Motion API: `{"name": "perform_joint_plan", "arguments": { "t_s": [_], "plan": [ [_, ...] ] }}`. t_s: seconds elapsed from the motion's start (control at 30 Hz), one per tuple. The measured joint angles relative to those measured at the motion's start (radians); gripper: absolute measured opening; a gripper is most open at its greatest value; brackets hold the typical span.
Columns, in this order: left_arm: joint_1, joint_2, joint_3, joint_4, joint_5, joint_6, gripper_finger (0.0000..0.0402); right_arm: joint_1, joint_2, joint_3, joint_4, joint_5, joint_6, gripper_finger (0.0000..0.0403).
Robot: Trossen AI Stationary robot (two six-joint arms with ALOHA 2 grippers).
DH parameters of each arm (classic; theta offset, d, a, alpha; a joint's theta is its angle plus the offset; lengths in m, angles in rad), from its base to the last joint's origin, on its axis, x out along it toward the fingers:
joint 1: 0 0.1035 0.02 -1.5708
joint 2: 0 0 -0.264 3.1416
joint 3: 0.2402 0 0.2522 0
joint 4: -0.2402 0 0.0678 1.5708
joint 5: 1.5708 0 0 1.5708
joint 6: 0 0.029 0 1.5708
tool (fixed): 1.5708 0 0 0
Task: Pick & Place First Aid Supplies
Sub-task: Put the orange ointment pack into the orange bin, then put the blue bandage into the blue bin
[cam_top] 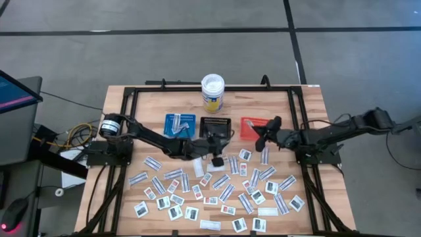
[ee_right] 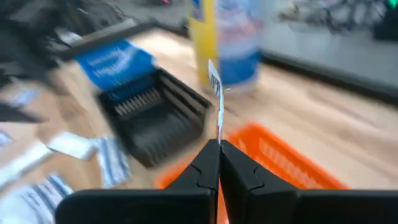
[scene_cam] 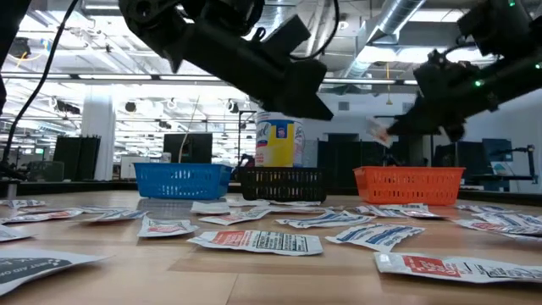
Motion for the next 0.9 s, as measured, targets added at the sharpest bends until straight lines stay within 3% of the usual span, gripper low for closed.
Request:
{"name": "perform_joint_plan", "arguments": {
  "t_s": [0.2, 0.37, 0.57, 0.9],
  "plan": [
    [-0.078, -0.009, 0.0, -0.089, -0.002, -0.103, 0.0116, -0.03, -0.088, 0.0, -0.28, -0.065, 0.124, 0.0005],
    [-0.144, -0.056, 0.0, -0.213, -0.072, -0.211, 0.0116, -0.049, -0.089, 0.0, -0.382, -0.089, 0.178, 0.0032],
    [-0.211, -0.136, -0.001, -0.359, -0.135, -0.348, 0.0116, -0.051, -0.079, 0.0, -0.364, -0.077, 0.177, 0.0081],
    [-0.308, -0.17, -0.034, -0.434, -0.128, -0.483, 0.0114, 0.002, -0.086, 0.0, -0.121, -0.116, -0.048, 0.0121]
  ]
}}
